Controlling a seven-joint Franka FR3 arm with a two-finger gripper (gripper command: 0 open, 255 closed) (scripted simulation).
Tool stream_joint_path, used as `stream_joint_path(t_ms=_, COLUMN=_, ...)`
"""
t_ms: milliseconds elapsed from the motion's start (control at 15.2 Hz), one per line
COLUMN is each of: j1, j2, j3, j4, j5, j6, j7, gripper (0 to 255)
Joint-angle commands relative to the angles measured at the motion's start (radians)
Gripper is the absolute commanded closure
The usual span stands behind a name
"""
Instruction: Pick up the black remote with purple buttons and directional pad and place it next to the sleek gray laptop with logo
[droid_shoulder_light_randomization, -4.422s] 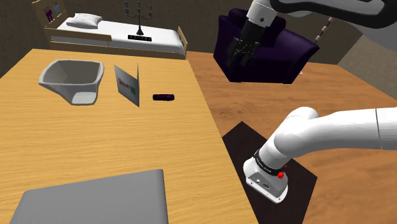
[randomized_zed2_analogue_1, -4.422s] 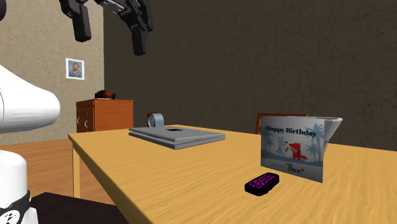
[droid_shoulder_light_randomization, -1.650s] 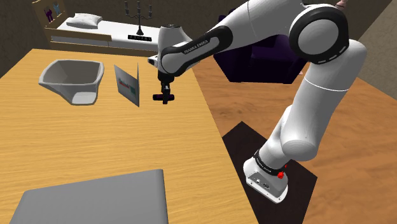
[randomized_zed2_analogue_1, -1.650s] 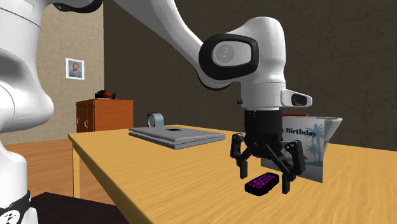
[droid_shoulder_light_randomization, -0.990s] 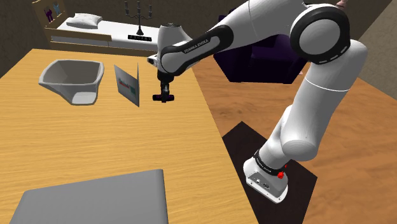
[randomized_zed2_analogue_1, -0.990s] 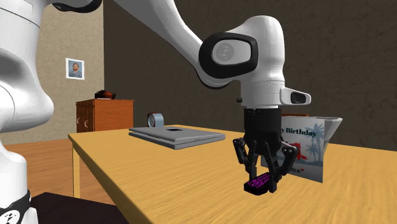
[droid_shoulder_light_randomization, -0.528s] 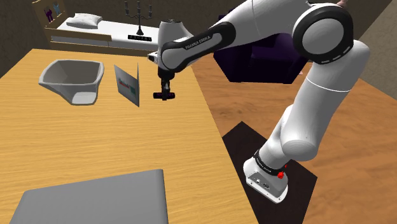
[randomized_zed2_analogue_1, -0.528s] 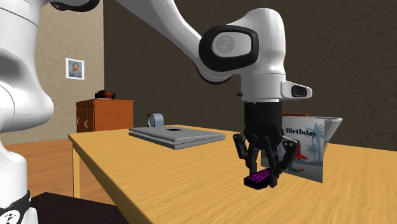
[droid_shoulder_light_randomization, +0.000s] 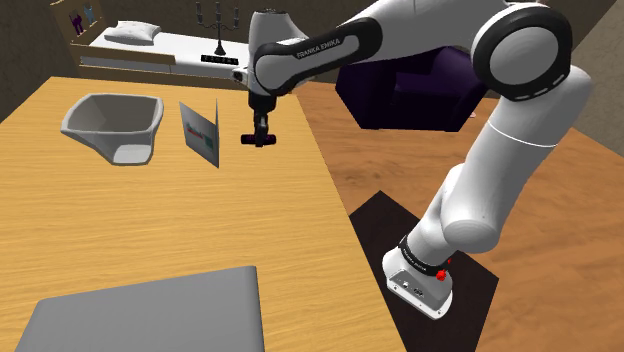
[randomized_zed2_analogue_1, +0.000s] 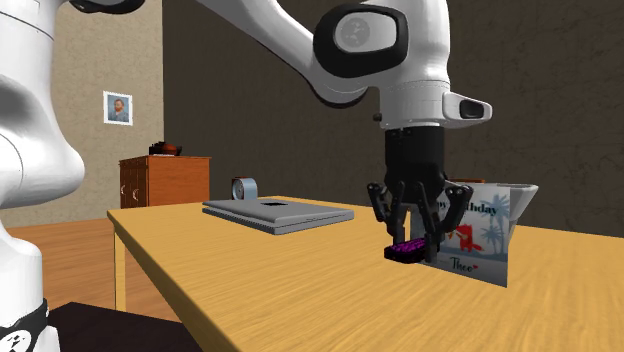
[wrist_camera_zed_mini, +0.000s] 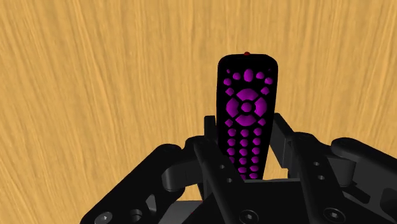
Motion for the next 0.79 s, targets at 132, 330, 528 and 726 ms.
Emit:
stream_joint_path(t_ms=132, j1=0.000, j2=-0.024, j3=0.000, j4=0.024, j5=-0.001, j6=-0.049, j7=0.001, gripper=255)
stream_joint_path(t_ms=330, j1=0.000, j2=-0.039, j3=0.000, j4=0.048, j5=-0.002, j6=-0.087, j7=0.002, gripper=255)
stream_joint_path(t_ms=528, j1=0.000, j2=-0.052, j3=0.000, j4=0.073, j5=-0.002, j6=-0.125, j7=0.003, gripper=255)
stream_joint_path(t_ms=726, j1=0.009, j2=-0.087, j3=0.007, j4=0.047, j5=-0.004, j6=-0.134, j7=0.019, gripper=255)
